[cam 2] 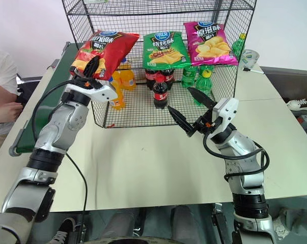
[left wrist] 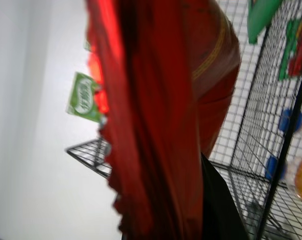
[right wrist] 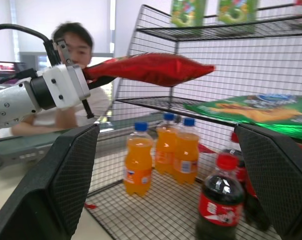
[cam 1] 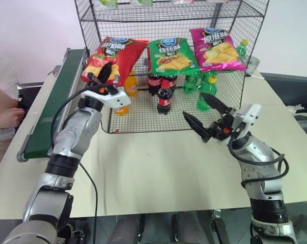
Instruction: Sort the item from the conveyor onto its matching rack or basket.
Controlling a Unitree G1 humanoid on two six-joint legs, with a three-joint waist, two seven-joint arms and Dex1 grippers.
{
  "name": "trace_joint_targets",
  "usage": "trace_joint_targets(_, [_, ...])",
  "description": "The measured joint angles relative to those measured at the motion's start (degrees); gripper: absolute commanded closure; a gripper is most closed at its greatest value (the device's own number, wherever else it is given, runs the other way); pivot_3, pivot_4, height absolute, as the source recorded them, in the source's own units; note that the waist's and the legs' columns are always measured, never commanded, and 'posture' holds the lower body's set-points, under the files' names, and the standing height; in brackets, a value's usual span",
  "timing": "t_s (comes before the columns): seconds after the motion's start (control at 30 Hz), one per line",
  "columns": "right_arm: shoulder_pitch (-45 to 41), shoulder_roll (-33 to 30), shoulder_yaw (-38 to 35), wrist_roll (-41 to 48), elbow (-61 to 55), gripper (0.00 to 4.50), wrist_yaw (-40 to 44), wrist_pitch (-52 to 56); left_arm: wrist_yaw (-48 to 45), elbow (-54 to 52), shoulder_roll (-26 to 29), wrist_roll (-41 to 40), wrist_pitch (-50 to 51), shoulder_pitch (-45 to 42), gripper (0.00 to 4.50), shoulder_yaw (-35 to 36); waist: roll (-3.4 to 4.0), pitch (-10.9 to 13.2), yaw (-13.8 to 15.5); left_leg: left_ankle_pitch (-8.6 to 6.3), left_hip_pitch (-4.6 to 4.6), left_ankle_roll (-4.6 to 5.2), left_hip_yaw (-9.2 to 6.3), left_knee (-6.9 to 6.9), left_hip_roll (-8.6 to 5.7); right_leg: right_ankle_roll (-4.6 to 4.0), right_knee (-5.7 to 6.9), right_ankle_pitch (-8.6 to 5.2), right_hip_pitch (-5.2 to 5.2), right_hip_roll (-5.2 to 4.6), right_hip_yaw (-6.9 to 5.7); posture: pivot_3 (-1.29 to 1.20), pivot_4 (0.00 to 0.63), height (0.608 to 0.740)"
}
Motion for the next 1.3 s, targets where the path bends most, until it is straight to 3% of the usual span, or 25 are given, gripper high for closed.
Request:
trace_joint_targets(0.23, [-0.23,0.13,1.14,-0.18,0.01,0.00,-0.41,0.05,4.83,16.92,-2.68,-2.08,-0.30,-13.32,4.44,-2.26,-0.03,0.01,0.46,0.01,-0.06,-0.01,0.00,0.09,-0.03,0.01,0.02,0.00,-0.01,-0.01,-0.01,0.00,0.150,0.739])
trace_joint_targets(0.6, [-2.39,0.22,1.07,-2.44,1.63,0.00,-3.89,-0.61,10.57,37.92,-7.14,-6.30,-2.28,-23.77,4.44,-5.75,-0.06,0.02,0.31,0.06,-0.20,-0.09,0.00,0.12,-0.04,0.01,0.10,0.00,-0.16,0.00,-0.01,0.00,0.150,0.739])
trace_joint_targets(0.97, [-2.41,0.19,1.13,-3.36,2.08,0.00,-3.93,-1.17,10.27,43.32,-10.70,-11.20,-4.37,-26.18,4.44,-6.79,-0.09,0.02,0.56,0.07,-0.21,-0.09,0.00,0.17,-0.05,0.02,0.12,0.00,-0.14,0.00,-0.02,0.00,0.150,0.739])
trace_joint_targets(1.3, [-2.42,0.19,1.59,-3.65,2.21,0.00,-3.71,-1.24,11.52,43.35,-7.78,-11.27,-8.91,-26.15,4.44,-9.33,-0.13,0.04,0.49,0.09,-0.32,-0.13,-0.01,0.19,-0.05,0.02,0.15,0.00,-0.25,0.00,-0.02,0.00,0.150,0.739])
